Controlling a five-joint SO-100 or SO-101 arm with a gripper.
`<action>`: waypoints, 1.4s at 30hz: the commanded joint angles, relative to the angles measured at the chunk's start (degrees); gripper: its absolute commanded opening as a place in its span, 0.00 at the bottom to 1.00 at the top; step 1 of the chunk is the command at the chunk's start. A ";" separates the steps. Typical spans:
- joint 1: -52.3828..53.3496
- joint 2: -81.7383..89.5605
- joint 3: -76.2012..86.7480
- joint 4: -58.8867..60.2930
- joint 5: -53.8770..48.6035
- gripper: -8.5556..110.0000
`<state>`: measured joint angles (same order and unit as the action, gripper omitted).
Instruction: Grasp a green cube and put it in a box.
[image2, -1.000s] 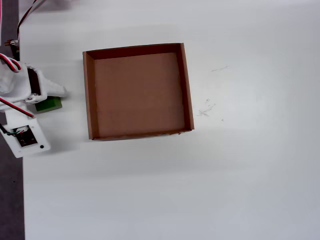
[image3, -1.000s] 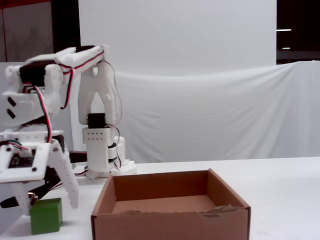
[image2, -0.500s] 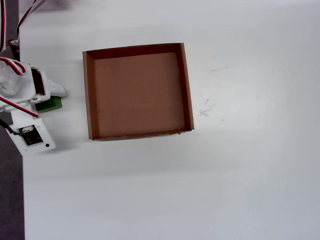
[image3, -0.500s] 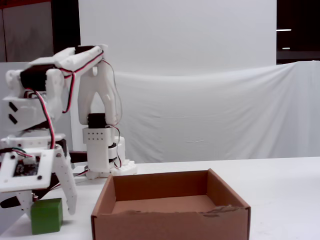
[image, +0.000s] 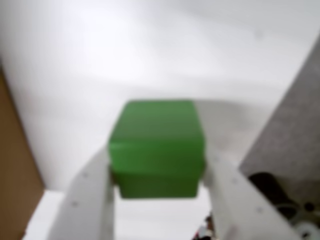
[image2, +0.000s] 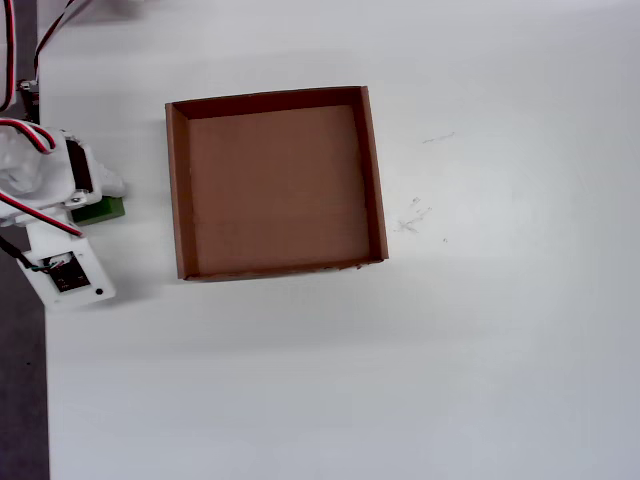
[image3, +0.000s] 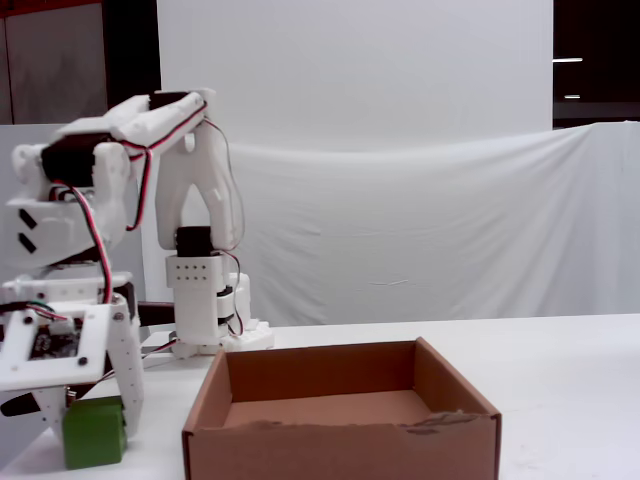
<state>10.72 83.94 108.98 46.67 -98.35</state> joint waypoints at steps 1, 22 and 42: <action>-0.97 3.52 -2.81 -0.09 -0.62 0.19; -10.02 31.29 -0.97 19.42 6.94 0.19; -31.20 41.13 14.33 18.63 9.58 0.19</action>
<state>-19.69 122.87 122.52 66.53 -88.95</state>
